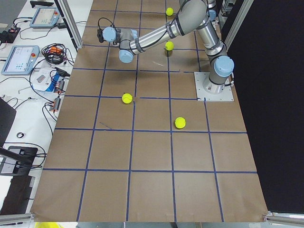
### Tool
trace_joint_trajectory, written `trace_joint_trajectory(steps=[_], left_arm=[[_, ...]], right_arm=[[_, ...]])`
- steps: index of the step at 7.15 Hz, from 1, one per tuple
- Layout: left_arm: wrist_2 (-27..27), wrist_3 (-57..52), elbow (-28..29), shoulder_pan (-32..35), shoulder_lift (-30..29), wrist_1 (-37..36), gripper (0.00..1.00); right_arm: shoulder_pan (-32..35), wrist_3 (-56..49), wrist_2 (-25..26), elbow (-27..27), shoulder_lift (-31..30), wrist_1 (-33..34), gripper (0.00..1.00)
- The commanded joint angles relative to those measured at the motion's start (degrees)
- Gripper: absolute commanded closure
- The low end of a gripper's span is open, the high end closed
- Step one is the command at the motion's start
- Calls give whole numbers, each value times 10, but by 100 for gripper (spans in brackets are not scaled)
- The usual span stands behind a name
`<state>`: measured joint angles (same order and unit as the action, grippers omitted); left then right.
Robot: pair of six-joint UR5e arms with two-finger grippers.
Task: Lift up tennis ball bucket
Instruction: 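Swing the can upright with the left gripper and lower it onto the table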
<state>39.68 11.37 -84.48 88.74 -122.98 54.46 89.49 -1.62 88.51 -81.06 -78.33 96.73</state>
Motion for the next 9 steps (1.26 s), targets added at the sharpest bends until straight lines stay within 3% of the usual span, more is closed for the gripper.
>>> trace_joint_trajectory(steps=[1, 3, 4, 6, 9], left_arm=[[100, 36, 2, 8, 63, 12, 100], [261, 33, 67, 59, 60, 23, 100], [310, 19, 110, 93, 47, 55, 100], [496, -87, 150, 146, 32, 133, 100], [547, -94, 146, 152, 23, 196, 100]], right_arm=[[1, 20, -1, -9, 1, 2, 0], [0, 15, 6, -4, 2, 7, 0], [-1, 20, 7, -12, -2, 1, 0], [2, 22, 4, -10, 3, 5, 0], [1, 21, 5, -16, 3, 5, 0]])
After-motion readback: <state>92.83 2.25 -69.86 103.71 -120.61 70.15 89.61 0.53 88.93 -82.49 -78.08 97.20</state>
